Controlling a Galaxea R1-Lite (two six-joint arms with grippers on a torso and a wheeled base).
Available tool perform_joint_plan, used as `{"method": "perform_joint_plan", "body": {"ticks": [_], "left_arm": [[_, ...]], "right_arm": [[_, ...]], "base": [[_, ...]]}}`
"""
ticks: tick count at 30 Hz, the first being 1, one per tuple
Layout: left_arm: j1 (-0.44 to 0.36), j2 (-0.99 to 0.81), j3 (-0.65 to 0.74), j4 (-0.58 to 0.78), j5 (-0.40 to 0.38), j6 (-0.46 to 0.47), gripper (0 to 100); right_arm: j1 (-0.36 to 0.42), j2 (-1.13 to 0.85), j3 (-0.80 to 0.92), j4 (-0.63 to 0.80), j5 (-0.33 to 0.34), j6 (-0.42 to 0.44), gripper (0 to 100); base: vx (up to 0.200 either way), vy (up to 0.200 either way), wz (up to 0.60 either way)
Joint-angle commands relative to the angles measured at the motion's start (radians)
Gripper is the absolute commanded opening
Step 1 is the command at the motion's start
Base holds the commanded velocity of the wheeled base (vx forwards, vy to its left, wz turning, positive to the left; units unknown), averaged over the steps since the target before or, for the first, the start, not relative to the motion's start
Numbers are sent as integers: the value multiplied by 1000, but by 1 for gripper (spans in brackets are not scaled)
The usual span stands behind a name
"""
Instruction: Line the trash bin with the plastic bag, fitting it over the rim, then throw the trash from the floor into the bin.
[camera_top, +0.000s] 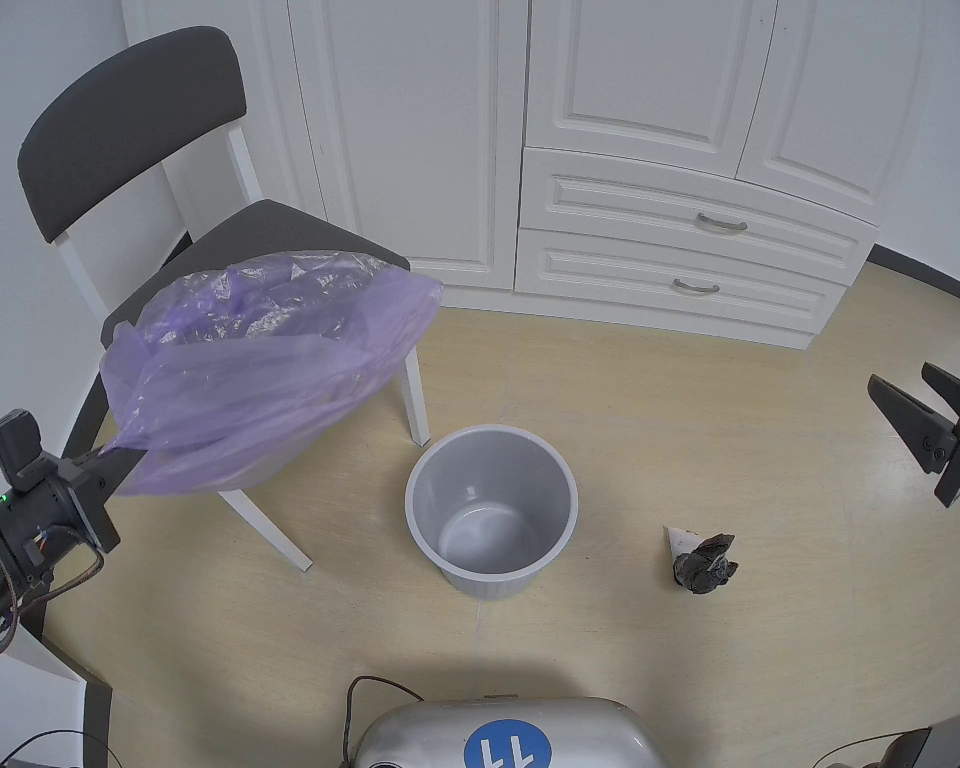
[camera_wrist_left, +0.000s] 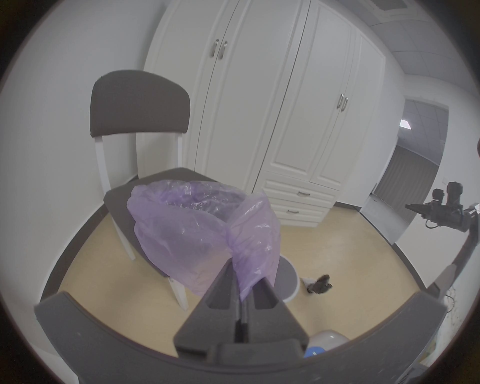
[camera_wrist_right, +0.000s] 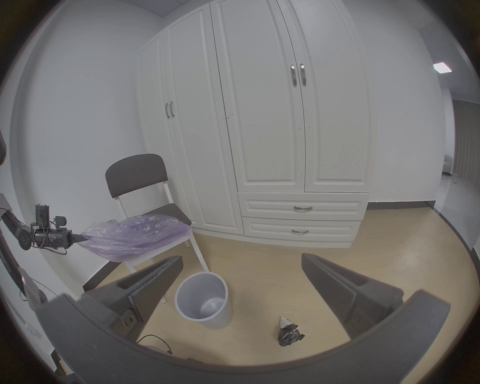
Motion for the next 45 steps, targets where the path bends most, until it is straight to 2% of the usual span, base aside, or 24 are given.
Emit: {"method": "perform_joint_plan", "body": {"ticks": [1, 9, 14, 15, 18, 21, 28, 33, 35, 38, 43, 45], "left_arm": [[-52, -232, -118, 252, -1, 0, 0], [-74, -253, -162, 274, 7, 19, 0], [-72, -267, -196, 286, 47, 29, 0], [-71, -279, -228, 326, 83, 29, 0], [-71, -293, -235, 352, 96, 29, 0], [-74, -390, -241, 504, 103, 42, 0], [-74, -506, -327, 794, 100, 147, 0], [-64, -493, -366, 821, 114, 164, 0], [-54, -483, -374, 827, 134, 166, 0], [-49, -454, -373, 832, 205, 186, 0], [-48, -457, -362, 835, 266, 200, 0], [-48, -457, -362, 835, 266, 200, 0]], "right_arm": [[38, 26, 4, 13, -1, 33, 100], [27, 49, 30, 85, -3, 57, 100], [26, 40, 44, 90, -4, 91, 100], [18, 34, 50, 88, -4, 110, 100], [6, 32, 52, 88, -4, 122, 100], [-34, 26, 62, 84, 0, 150, 100], [-22, 9, 73, 90, 13, 146, 100], [-10, 8, 76, 87, 25, 142, 100], [-10, 3, 73, 87, 26, 142, 100], [-10, -22, 55, 91, 26, 140, 100], [-8, -38, 52, 91, 28, 131, 100], [-8, -38, 52, 91, 28, 131, 100]], "base": [[0, 0, 0], [0, 0, 0], [0, 0, 0], [0, 0, 0], [0, 0, 0], [0, 0, 0], [0, 0, 0], [0, 0, 0], [0, 0, 0], [0, 0, 0], [0, 0, 0], [0, 0, 0]]}}
